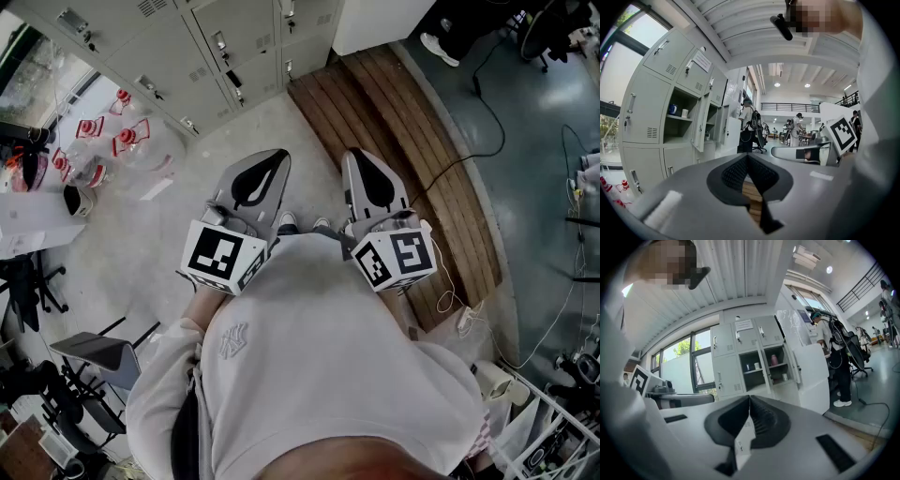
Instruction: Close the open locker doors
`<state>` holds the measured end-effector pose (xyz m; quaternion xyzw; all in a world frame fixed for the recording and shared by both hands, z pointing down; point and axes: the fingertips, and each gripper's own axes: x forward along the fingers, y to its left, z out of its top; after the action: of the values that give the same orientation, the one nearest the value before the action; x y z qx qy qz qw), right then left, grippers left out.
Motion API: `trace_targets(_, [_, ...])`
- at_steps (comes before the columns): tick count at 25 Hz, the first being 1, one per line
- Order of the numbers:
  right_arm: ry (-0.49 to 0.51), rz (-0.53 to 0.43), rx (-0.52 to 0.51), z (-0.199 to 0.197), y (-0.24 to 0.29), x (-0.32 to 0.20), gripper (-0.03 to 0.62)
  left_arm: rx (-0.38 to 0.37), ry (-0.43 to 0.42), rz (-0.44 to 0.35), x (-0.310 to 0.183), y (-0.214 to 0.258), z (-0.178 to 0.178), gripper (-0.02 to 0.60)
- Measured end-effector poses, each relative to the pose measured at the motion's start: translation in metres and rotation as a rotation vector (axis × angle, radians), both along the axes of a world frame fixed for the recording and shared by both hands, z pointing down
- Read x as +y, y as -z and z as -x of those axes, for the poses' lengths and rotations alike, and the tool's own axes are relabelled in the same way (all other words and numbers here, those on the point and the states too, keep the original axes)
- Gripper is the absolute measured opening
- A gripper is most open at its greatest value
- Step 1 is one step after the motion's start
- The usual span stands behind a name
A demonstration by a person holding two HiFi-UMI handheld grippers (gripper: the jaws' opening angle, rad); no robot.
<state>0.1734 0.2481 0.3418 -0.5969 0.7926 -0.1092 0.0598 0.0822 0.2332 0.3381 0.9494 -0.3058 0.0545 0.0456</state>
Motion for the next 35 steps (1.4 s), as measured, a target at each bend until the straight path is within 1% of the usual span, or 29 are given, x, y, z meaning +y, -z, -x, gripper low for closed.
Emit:
trace_targets(9, [0.003,-0.008,0.012,-0.007,0.001,0.004,0.012,0.003,-0.007,-0.013,0.005,0.002,-0.009,-0.002])
trace_targets(14, [0.012,-0.01,0.017,-0.015,-0.001,0.005,0.012,0.002,-0.002,0.021,0.004,-0.003,-0.017,-0.002])
trace_targets(18, [0.019,-0.016,0.019,-0.026,-0.001,0.007,0.012,0.0,0.007,0.022,0.006,-0.003,-0.029,-0.002])
trace_targets(22, [0.073,-0.057,0.015,-0.035,0.006,0.008,0.014,0.014,0.015,0.052,0.004,-0.005,-0.043,-0.002])
trace_targets(24, [0.096,-0.064,0.01,-0.042,0.007,0.009,0.014,0.016,0.03,0.048,0.004,-0.004,-0.052,-0.002])
trace_targets(28, [0.122,-0.044,0.029,-0.063,0.004,0.009,0.014,0.023,0.072,0.026,0.006,-0.002,-0.066,-0.002])
trace_targets(32, [0.142,-0.018,0.042,-0.081,-0.005,0.002,0.014,0.026,0.129,0.05,0.001,-0.013,-0.071,-0.002])
trace_targets(35, [0.155,0.003,0.038,-0.088,-0.015,-0.005,0.014,0.017,0.155,0.06,-0.003,-0.02,-0.073,-0.002])
